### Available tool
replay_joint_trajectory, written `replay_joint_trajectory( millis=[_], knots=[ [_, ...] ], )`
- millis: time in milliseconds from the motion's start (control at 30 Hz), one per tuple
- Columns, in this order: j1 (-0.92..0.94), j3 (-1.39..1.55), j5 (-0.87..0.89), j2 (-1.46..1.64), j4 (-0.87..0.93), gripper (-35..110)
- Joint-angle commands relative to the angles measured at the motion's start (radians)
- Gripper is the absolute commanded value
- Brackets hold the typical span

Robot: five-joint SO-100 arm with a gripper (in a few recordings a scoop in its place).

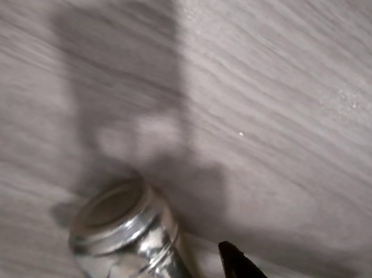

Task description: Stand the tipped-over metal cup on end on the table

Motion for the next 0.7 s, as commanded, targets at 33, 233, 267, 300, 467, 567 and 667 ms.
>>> replay_joint_trajectory(
  millis=[33,233,267,300,467,567,667],
  knots=[
    [-0.020,-0.035,-0.005,-0.032,-0.002,35],
    [-0.049,-0.035,0.009,-0.057,-0.020,35],
    [-0.054,-0.035,0.014,-0.058,-0.029,35],
    [-0.057,-0.035,0.015,-0.061,-0.040,35],
    [-0.061,-0.035,0.021,-0.080,-0.072,35],
    [-0.061,-0.035,0.025,-0.092,-0.089,35],
    [-0.063,-0.035,0.026,-0.107,-0.089,35]
  ],
)
